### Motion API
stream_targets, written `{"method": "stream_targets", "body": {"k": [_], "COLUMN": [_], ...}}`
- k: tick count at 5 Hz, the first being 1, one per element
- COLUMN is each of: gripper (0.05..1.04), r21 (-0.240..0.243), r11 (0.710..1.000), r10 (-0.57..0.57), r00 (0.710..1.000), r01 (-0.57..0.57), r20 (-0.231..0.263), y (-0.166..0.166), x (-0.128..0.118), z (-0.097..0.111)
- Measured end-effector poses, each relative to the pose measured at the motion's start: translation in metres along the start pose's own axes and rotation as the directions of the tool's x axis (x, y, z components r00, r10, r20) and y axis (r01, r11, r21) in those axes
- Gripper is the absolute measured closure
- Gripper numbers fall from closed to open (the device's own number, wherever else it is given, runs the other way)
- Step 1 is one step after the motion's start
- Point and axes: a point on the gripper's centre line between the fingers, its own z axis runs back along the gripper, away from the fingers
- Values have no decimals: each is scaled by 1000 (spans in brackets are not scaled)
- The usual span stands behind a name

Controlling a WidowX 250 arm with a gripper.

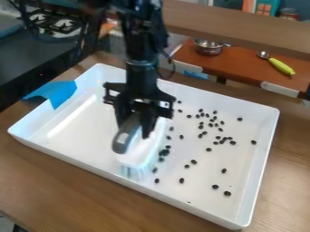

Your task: Sweep into pile

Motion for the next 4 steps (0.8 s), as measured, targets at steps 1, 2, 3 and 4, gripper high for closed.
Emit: {"method": "stream_targets", "body": {"k": [1, 2, 3, 4], "gripper": [583, 584, 583, 585], "r21": [-13, -20, -32, -45], "r11": [1000, 1000, 999, 998], "r10": [-5, -22, -35, -40], "r00": [1000, 1000, 999, 999], "r01": [5, 22, 35, 39], "r20": [-4, 1, 2, -12], "y": [-23, -48, -72, -94], "x": [-5, -8, -7, -6], "z": [-1, -1, -3, -8]}}
